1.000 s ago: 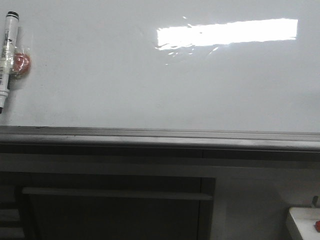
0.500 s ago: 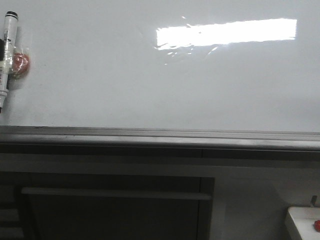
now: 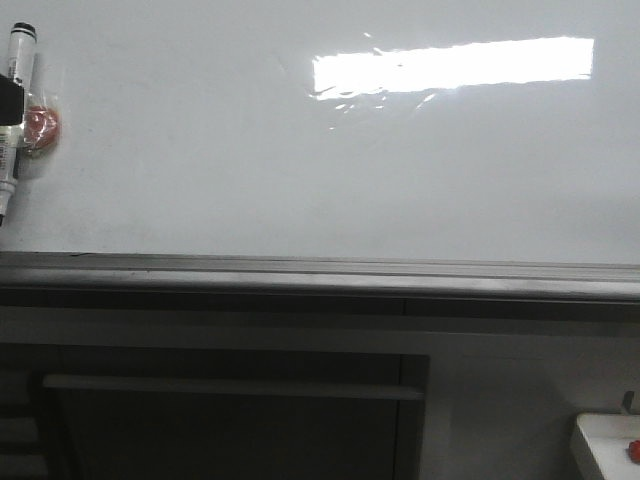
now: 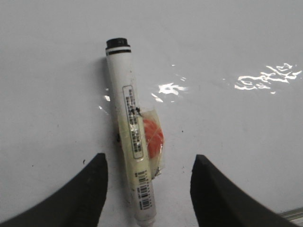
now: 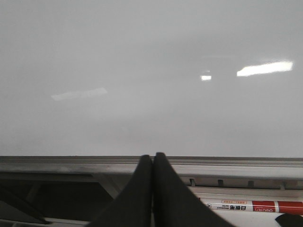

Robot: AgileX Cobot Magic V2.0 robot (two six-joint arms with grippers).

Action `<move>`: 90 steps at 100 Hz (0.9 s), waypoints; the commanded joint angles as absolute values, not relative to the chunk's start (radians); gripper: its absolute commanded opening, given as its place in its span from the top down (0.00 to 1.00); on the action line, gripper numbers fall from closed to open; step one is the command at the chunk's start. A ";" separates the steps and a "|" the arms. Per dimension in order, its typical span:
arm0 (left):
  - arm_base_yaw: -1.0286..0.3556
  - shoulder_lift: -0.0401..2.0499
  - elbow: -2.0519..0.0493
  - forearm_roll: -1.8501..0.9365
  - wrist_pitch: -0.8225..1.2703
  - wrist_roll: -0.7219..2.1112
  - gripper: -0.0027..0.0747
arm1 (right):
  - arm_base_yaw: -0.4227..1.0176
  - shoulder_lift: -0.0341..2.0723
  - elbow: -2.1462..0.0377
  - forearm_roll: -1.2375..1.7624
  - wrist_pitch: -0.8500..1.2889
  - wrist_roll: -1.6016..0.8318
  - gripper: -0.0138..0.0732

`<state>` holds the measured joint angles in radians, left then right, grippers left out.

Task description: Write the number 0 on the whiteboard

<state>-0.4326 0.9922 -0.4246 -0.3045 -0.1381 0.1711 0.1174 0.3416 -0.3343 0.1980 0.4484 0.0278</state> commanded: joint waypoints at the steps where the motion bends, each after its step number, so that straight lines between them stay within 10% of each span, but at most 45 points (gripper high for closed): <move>1: -0.441 0.992 -0.457 -0.329 -0.192 0.173 0.52 | 0.119 0.358 -0.361 0.203 0.382 0.016 0.91; 90: -0.441 1.165 -0.457 -0.385 -0.220 0.173 0.52 | 0.119 0.358 -0.361 0.203 0.375 -0.009 0.91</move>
